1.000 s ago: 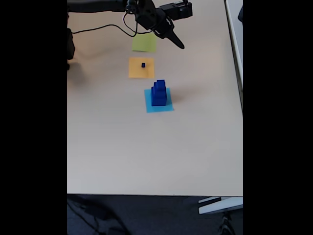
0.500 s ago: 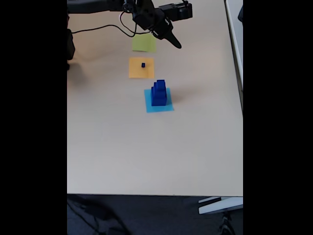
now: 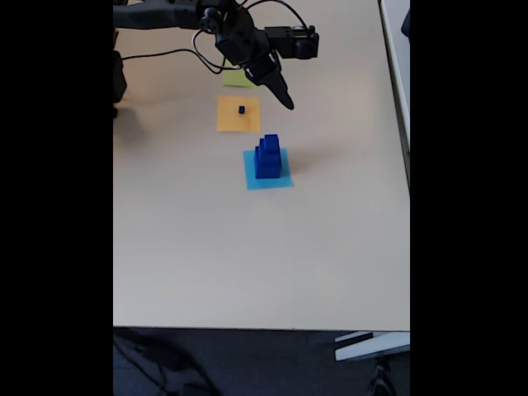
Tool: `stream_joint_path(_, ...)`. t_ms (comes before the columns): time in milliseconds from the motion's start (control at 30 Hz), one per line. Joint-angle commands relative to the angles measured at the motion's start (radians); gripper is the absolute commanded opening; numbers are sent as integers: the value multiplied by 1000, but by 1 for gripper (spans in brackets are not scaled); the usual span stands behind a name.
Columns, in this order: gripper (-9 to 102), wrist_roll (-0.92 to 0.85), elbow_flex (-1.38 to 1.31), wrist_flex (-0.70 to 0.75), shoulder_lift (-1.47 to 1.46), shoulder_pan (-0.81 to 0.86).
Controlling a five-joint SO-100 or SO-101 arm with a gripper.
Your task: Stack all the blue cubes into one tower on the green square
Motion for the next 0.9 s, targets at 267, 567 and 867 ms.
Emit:
stream_joint_path(267, 25, -41, 15, -5, -6, 92)
stream_joint_path(567, 25, -86, -5, -12, -57, 135)
stream_joint_path(867, 25, -104, -21, -15, -94, 144)
